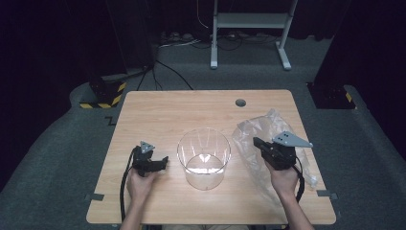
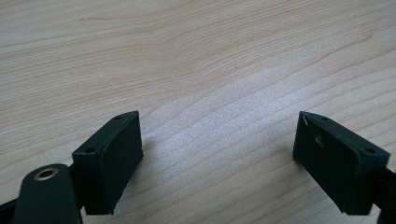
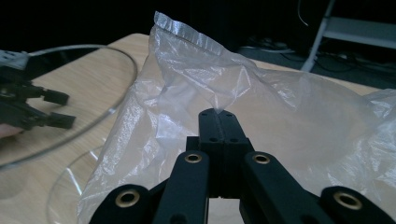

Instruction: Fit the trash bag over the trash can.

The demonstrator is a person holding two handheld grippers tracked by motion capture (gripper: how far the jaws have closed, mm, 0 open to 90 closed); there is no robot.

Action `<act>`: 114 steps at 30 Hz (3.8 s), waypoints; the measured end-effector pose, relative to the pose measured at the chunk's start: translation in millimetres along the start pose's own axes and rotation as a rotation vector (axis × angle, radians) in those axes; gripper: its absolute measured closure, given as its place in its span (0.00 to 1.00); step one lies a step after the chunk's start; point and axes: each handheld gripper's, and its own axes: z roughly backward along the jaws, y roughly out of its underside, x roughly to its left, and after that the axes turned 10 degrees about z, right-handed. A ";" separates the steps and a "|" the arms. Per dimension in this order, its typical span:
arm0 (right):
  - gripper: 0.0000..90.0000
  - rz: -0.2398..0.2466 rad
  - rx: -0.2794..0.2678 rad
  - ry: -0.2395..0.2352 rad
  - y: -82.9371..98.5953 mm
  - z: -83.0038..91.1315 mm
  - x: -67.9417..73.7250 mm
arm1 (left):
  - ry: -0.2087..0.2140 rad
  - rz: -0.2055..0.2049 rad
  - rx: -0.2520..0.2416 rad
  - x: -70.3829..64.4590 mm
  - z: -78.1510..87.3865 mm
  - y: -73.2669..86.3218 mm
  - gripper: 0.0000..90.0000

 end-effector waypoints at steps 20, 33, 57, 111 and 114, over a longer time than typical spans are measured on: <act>1.00 0.117 -0.036 -0.168 -34.4 -20.1 56.5 | -0.001 0.001 0.000 0.0 0.0 0.0 0.18; 1.00 0.147 -0.006 -0.228 -31.9 -48.3 81.8 | -0.001 0.001 -0.001 0.1 0.0 0.0 0.18; 0.97 0.103 0.033 -0.273 -21.8 -62.8 83.9 | -0.042 0.061 -0.010 -7.2 4.3 -0.7 0.26; 0.77 0.180 0.138 -0.254 -28.2 -69.4 92.1 | 0.344 -0.133 -0.136 -106.7 93.0 -103.3 0.32; 0.77 0.181 0.137 -0.254 -28.1 -69.4 92.1 | 0.362 -0.159 -0.117 -115.9 88.8 -105.5 0.34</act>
